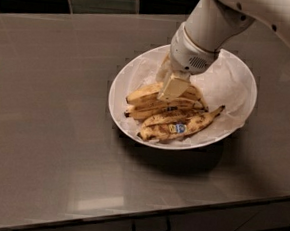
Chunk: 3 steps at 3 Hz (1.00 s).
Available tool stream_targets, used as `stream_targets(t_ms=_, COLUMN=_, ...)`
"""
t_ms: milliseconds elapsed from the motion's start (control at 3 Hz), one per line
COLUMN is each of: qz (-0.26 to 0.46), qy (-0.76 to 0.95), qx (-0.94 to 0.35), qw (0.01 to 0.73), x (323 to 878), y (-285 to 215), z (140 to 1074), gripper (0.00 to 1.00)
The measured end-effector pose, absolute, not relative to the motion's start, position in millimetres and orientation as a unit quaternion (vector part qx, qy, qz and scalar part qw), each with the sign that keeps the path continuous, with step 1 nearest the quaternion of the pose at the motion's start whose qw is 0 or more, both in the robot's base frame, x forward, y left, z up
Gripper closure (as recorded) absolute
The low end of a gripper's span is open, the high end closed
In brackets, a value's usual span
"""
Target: Pick banana from white bowl
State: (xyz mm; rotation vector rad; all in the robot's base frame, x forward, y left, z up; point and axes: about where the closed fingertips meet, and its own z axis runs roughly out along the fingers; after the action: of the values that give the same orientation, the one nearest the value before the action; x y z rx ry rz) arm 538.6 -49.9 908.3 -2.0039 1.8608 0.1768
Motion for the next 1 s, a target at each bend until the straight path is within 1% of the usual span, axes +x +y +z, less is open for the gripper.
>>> stream_targets(t_ms=1000, qz=0.051, qy=0.667, qx=-0.717, qw=0.198, x=539.6, y=-51.6, z=912.9, gripper=1.0)
